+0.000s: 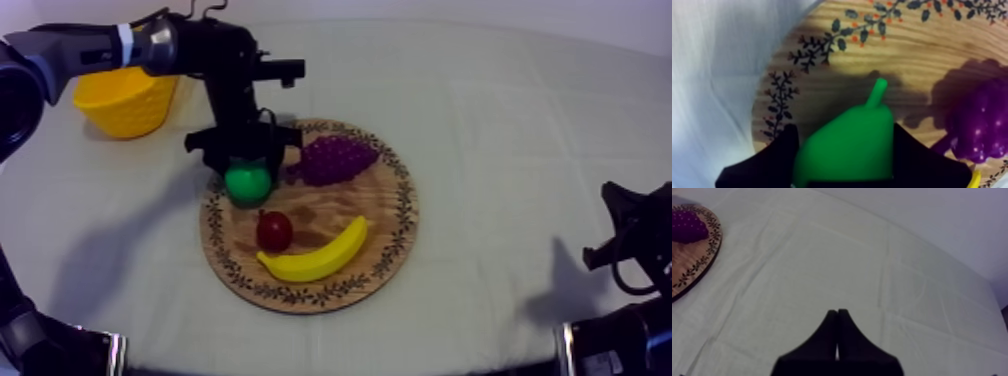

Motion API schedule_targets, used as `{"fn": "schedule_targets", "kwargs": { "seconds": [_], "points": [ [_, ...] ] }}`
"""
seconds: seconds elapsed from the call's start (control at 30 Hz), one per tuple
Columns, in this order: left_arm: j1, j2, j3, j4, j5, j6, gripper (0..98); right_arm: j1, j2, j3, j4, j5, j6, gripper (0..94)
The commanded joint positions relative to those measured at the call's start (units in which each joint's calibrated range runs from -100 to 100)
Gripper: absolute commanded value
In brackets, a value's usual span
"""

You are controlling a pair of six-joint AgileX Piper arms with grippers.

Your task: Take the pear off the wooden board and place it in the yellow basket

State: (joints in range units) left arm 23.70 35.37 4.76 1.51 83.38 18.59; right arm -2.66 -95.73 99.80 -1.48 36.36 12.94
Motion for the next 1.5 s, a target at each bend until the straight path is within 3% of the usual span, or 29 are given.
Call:
{"fn": "schedule_targets", "kwargs": {
  "seconds": [0.0, 0.3, 0.87, 1.17, 1.47],
  "points": [
    [0.07, -0.9, 0.19, -0.01, 0.03, -0.02, 48.4, -0.02, -0.03, -0.02, -0.01, 0.02, -0.02, 0.4],
    [0.32, -8.49, -0.92, 0.03, 3.12, -0.32, 46.3, -0.02, -0.03, -0.02, -0.01, 0.02, 0.03, 0.4],
    [-1.41, -20.82, -17.29, -0.04, 15.74, -2.01, 44.7, -0.02, -0.03, -0.02, -0.01, 0.02, 0.03, 0.4],
    [-5.75, -22.64, -18.61, 0.5, 16.29, -3.58, 44.2, -0.02, -0.03, -0.02, -0.01, 0.02, 0.03, 0.4],
    [-13.31, -22.62, -20.1, -0.7, 16.07, -7.69, 44.5, -0.02, -0.03, -0.02, -0.01, 0.02, 0.03, 0.4]
  ]
}}
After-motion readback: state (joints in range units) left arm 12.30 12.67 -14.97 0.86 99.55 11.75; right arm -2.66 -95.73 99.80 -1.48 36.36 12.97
